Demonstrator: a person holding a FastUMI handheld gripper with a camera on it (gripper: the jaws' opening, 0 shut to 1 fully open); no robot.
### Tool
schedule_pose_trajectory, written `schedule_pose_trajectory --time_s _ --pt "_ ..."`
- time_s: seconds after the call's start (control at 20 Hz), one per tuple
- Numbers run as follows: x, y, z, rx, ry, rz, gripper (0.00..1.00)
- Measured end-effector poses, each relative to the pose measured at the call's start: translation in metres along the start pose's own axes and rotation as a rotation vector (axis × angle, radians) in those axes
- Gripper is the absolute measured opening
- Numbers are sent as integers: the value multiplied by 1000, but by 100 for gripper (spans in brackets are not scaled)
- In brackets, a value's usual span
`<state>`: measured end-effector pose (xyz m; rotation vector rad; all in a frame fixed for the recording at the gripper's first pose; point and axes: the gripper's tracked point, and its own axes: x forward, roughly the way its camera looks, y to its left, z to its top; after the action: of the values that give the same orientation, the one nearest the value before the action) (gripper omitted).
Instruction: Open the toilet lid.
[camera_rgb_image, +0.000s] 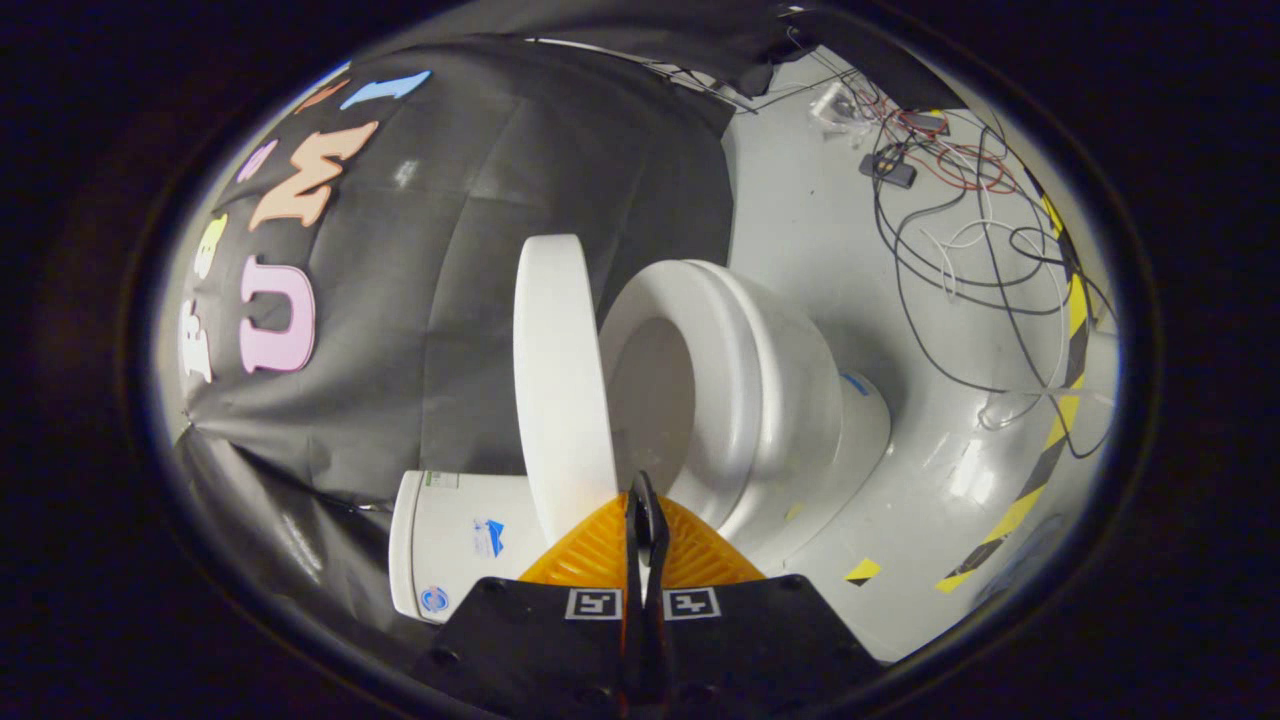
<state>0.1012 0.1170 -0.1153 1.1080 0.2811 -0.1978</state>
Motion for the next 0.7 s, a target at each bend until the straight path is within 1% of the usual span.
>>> schedule_pose_trajectory --time_s 0.15,0.4,0.7 --pt "-7 13 -1 -53 -2 12 1" --pt "-18 47 -3 -203 -9 42 1" --pt "-26 82 -7 -330 -27 36 1"
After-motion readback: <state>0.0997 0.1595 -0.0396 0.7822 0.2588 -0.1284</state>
